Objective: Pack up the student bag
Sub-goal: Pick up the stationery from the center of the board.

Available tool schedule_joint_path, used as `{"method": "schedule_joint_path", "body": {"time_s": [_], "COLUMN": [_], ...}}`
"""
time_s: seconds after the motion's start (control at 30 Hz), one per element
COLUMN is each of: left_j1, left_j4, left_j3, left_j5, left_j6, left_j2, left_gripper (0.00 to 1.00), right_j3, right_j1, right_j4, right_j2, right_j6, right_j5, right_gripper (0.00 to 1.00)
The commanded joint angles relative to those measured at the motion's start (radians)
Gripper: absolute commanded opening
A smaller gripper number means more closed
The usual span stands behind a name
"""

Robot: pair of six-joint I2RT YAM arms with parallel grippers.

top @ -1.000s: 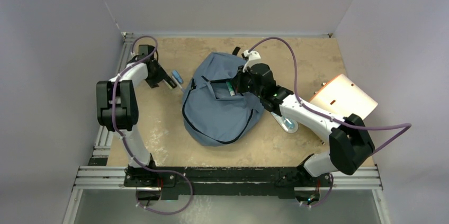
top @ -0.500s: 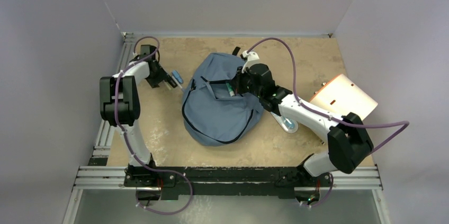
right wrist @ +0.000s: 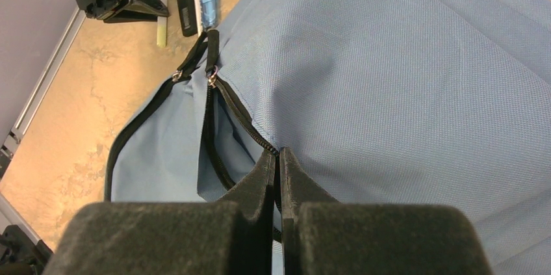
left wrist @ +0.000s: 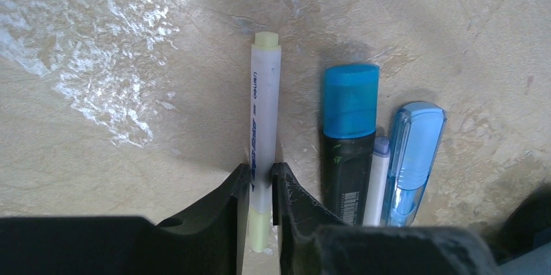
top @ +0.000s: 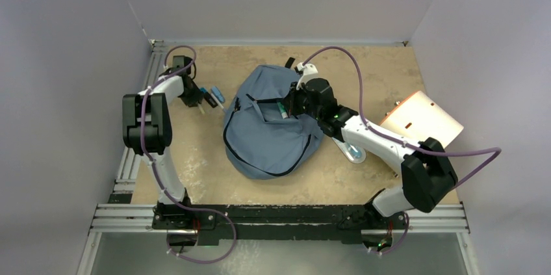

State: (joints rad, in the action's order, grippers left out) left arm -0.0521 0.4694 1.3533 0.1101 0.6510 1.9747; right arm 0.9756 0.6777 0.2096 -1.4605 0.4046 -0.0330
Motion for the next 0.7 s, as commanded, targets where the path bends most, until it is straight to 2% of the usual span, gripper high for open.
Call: {"method": "schedule_joint_path", "body": {"time_s": [0.0, 0.13, 0.3, 0.5, 0.67], "left_j1": [-0.005, -0.002, 0.058, 0.224, 0.396], "left_j4": [0.01, 0.0, 0.004, 0.029, 0.033], "left_j3": [-0.037, -0.089, -0.172, -0.307, -0.388], "left_j5": [0.004, -0.024, -0.04, -0.07, -0.086], "left_j6": [-0.012, 0.002, 0.037, 0.126, 0.279], "left_j2": [-0.038, -0.122, -0.322, -0.588, -0.756], "left_gripper": [0.15, 0.08, 0.07, 0.06, 0.04], "right_j3": [0.012, 0.014, 0.027, 0.048, 0.065], "right_j1": [0.002, 0.002, 0.002, 0.001, 0.003], "right_j4": [0.032, 0.051, 0.079, 0.093, 0.103], "right_j2": [0.008, 0.008, -0.016, -0.02, -0.015], "right_j6": [0.023, 0.026, 0.053, 0.092, 0.1], "right_j5": [0.031, 0.031, 0.031, 0.014, 0.0], "right_gripper": [0.0, 0.0, 0.0, 0.0, 0.0]}}
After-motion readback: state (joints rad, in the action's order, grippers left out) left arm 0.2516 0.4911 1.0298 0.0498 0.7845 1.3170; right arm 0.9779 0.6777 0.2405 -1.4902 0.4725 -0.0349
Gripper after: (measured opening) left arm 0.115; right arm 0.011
